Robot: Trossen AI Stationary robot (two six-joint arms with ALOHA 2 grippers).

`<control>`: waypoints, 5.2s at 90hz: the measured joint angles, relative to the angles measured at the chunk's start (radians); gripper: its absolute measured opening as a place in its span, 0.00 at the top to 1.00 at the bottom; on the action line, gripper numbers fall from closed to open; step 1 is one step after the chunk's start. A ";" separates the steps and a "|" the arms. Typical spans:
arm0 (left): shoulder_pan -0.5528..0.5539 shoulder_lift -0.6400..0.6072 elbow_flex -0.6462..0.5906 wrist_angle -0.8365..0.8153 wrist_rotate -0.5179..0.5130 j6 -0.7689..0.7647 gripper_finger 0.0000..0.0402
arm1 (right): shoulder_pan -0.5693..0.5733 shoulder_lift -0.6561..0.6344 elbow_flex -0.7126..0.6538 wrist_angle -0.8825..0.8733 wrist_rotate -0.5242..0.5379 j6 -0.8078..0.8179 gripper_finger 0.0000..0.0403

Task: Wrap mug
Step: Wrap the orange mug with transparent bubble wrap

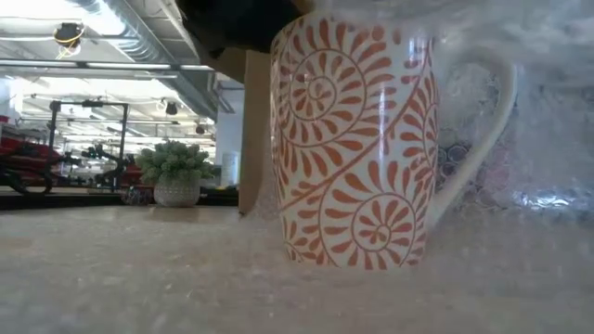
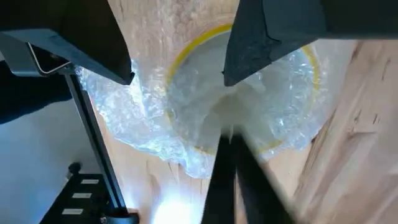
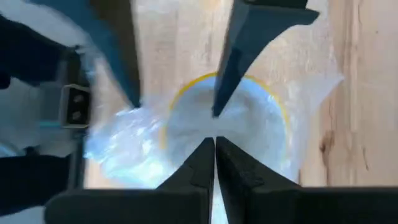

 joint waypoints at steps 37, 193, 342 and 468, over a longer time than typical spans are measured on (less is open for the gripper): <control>0.001 0.001 0.000 0.002 0.000 0.000 0.40 | 0.020 0.003 -0.052 0.138 0.034 -0.006 0.99; -0.002 0.003 0.005 0.022 0.005 0.014 0.41 | 0.018 -0.130 -0.177 0.043 0.131 0.015 0.99; -0.302 -0.200 -0.351 -0.479 0.310 -0.945 0.83 | 0.305 -0.163 -0.635 0.449 0.647 0.470 1.00; -0.318 -0.197 -0.197 -0.741 0.477 -0.867 0.46 | 0.305 -0.161 -0.635 0.450 0.602 0.469 1.00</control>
